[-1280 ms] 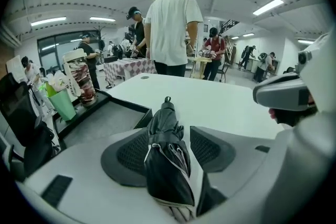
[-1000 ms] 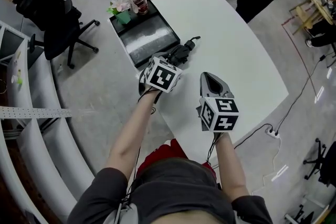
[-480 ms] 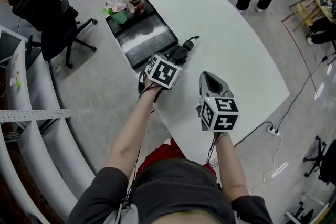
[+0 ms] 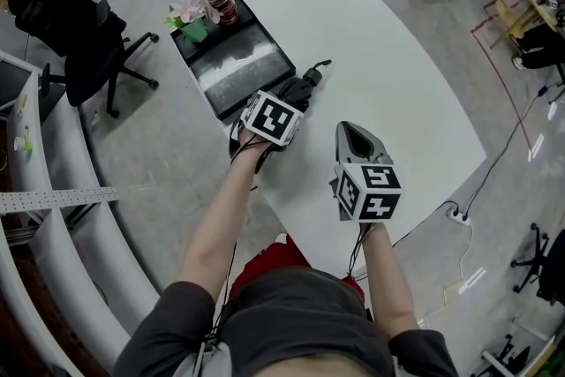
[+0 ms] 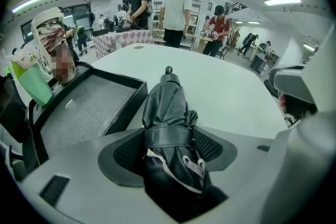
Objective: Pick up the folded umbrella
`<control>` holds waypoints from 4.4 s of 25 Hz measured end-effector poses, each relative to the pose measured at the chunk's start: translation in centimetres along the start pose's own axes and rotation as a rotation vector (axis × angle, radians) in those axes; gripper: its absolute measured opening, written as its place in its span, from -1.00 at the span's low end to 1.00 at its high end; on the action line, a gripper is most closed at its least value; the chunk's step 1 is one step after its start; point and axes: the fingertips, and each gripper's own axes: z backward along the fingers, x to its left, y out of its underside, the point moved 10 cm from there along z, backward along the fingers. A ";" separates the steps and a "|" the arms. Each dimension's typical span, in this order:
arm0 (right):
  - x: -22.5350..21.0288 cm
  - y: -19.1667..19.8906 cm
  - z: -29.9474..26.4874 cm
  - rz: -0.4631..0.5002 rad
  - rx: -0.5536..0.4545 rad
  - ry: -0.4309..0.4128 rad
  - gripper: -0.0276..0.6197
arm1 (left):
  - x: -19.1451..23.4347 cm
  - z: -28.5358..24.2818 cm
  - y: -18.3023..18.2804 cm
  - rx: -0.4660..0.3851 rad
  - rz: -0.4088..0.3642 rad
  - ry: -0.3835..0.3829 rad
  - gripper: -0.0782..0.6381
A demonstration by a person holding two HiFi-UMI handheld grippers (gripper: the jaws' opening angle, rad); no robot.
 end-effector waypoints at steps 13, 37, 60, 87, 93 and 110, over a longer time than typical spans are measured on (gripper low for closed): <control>0.0 -0.1 0.0 0.002 -0.008 0.013 -0.86 | -0.3 -0.7 0.0 -0.006 -0.034 -0.028 -0.05; 0.9 0.2 7.5 -0.009 -0.089 0.072 -0.86 | -6.0 6.6 1.4 -0.287 -0.031 -0.063 -0.17; 5.1 1.0 14.6 0.000 -0.188 0.071 -0.86 | -9.7 17.9 5.6 -0.572 0.012 -0.066 -0.17; 11.7 2.5 17.6 0.044 -0.227 -0.005 -0.86 | -11.0 26.7 13.3 -0.734 0.091 -0.112 -0.17; 12.3 2.8 18.2 0.055 -0.228 -0.017 -0.86 | -11.2 28.0 14.7 -0.764 0.109 -0.114 -0.17; 13.8 2.6 19.9 0.077 -0.277 -0.059 -0.86 | -12.0 31.9 18.4 -0.860 0.170 -0.177 -0.17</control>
